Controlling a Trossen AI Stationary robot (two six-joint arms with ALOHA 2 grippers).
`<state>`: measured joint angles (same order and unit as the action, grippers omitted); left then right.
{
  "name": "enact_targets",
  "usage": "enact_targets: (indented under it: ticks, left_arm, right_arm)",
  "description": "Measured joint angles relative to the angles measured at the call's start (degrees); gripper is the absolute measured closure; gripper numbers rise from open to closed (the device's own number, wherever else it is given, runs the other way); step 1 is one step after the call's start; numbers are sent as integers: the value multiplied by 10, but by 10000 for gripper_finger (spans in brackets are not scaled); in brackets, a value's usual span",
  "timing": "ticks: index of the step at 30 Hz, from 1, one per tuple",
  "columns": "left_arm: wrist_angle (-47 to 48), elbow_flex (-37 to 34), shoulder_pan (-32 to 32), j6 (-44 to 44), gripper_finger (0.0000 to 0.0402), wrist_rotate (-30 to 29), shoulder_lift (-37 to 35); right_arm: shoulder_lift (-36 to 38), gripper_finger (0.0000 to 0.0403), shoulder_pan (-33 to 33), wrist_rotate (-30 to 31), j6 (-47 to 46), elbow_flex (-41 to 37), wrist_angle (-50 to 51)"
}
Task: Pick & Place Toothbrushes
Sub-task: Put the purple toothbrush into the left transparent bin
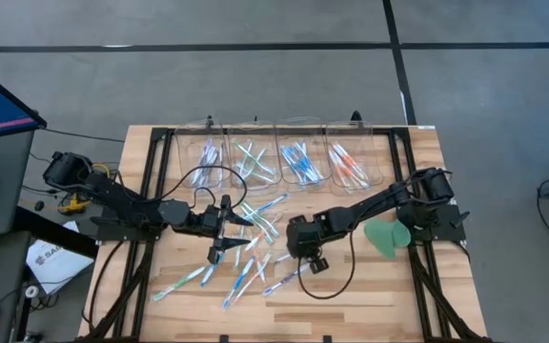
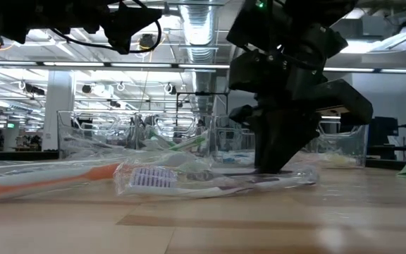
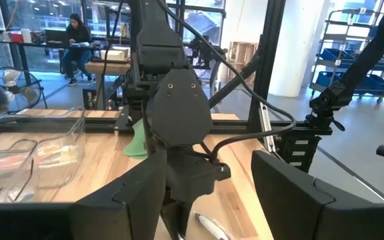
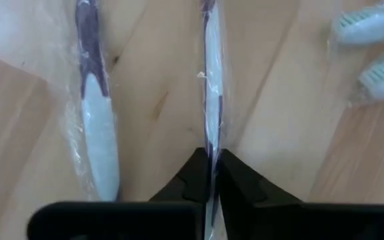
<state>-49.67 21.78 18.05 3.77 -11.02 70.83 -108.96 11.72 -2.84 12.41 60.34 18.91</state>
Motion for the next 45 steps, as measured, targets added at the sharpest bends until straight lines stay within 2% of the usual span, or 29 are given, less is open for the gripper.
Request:
enact_targets:
  ticks: [4,8,11,14,19,22,27,29,31,35,37,41,43,45]
  left_arm:
    - [-2,0,0,0,188,0,0]
    - [-2,0,0,1,188,5,0]
    - [-2,0,0,2,188,33,0]
    - [-2,0,0,0,188,60,0]
    - [-2,0,0,-1,188,64,0]
    - [-1,0,0,-14,188,64,0]
    - [-1,0,0,-23,188,64,1]
    - [0,0,0,-23,188,64,1]
    - [0,0,0,-24,188,64,1]
    - [-2,0,0,-24,188,64,1]
    - [-3,0,0,-24,188,64,1]
    - [-13,0,0,-24,188,63,1]
    - [-25,0,0,-24,188,56,1]
    - [-36,0,0,-25,188,46,1]
  right_arm:
    - [13,388,15,38,-19,1,15]
    - [21,393,39,122,-30,35,128]
    - [23,395,57,184,-64,85,223]
    - [23,397,77,203,-119,132,312]
    - [24,397,114,233,-211,174,420]
    - [39,398,142,273,-237,185,454]
    - [103,398,189,365,-262,186,440]
    - [138,398,209,430,-240,177,403]
    - [172,398,221,467,-206,160,344]
    - [240,398,224,477,-95,80,109]
    - [261,398,217,455,-17,19,-50]
    - [271,398,181,355,86,-97,-378]
    - [260,398,158,296,108,-133,-488]
    - [241,398,135,258,110,-149,-549]
